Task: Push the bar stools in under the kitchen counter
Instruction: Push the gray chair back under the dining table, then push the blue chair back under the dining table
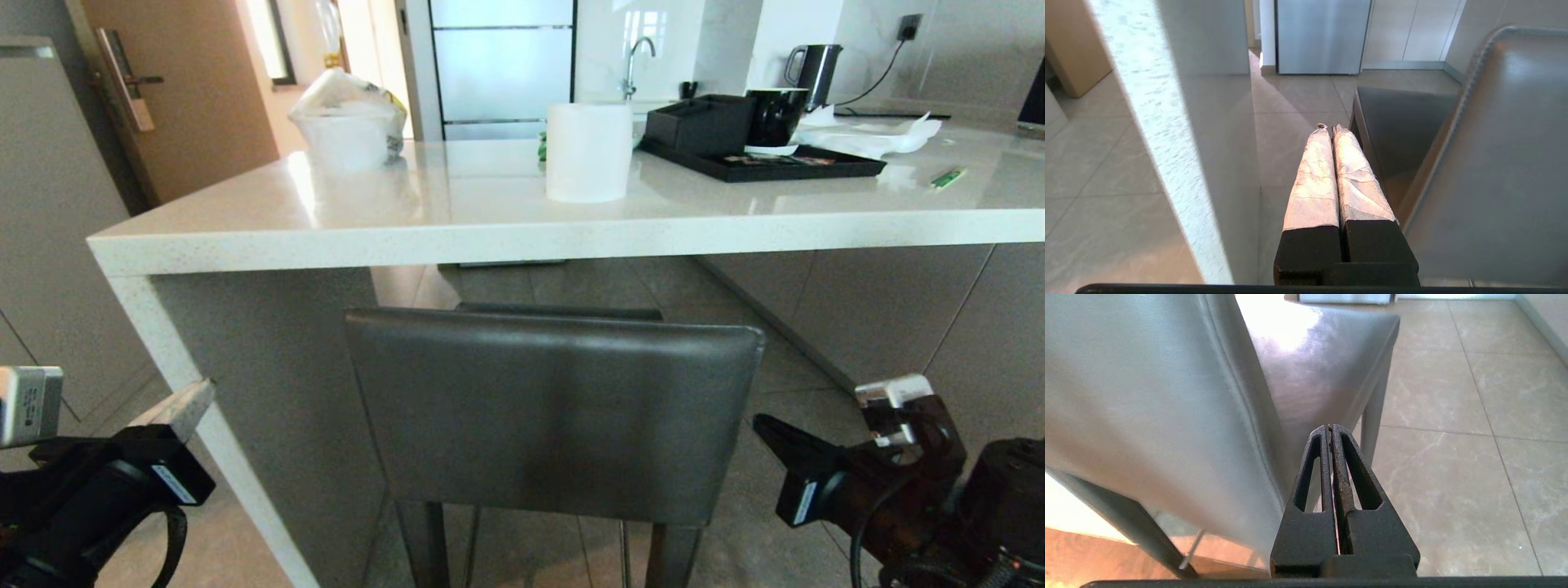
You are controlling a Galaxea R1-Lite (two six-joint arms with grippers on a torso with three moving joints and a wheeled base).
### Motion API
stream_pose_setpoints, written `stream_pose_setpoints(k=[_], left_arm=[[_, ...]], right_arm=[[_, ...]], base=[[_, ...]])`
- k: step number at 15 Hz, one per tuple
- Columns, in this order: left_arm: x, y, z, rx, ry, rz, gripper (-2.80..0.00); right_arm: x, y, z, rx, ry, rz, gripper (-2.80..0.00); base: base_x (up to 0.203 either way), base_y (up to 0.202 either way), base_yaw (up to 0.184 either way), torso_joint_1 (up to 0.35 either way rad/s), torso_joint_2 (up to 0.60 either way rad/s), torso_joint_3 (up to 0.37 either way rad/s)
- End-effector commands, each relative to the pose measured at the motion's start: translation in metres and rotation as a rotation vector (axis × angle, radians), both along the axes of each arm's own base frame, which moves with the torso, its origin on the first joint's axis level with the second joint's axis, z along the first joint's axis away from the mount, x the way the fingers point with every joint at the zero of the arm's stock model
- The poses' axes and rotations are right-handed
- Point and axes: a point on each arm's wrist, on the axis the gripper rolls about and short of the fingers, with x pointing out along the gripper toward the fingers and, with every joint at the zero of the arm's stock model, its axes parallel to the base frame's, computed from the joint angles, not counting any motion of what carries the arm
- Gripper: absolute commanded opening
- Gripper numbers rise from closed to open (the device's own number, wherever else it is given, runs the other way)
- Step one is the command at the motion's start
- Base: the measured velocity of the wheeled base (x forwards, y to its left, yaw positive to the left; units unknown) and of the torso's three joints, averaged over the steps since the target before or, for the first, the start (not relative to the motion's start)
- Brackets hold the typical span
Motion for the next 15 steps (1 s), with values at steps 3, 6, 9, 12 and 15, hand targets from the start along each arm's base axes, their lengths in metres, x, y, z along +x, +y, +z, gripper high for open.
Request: stream_pose_setpoints(k=[3, 6, 9, 12, 15], left_arm=[[-0.024, 0.006, 0.009, -0.015, -0.037, -0.001, -2.80], [-0.028, 0.007, 0.010, -0.018, -0.043, 0.000, -2.80], [-0.030, 0.008, 0.007, -0.011, -0.020, 0.002, -2.80], [-0.030, 0.007, 0.007, -0.014, -0.016, 0.000, -2.80], [-0.035, 0.009, 0.003, -0.019, 0.023, 0.000, -2.80]], right_arm=[[-0.023, -0.003, 0.008, 0.064, -0.023, -0.014, -2.80], [-0.024, -0.004, 0.007, 0.072, -0.015, -0.017, -2.80], [-0.024, -0.004, 0.007, 0.073, -0.015, -0.018, -2.80], [-0.024, -0.004, 0.007, 0.077, -0.014, -0.021, -2.80], [-0.024, -0.004, 0.008, 0.087, -0.013, -0.040, -2.80]], base=[[-0.085, 0.000, -0.002, 0.005, 0.00, 0.000], [-0.202, 0.000, 0.000, 0.000, 0.00, 0.003], [-0.199, 0.000, -0.002, 0.007, 0.00, 0.003], [-0.201, 0.000, -0.001, 0.002, 0.00, 0.003], [-0.197, 0.000, -0.001, 0.003, 0.00, 0.004]])
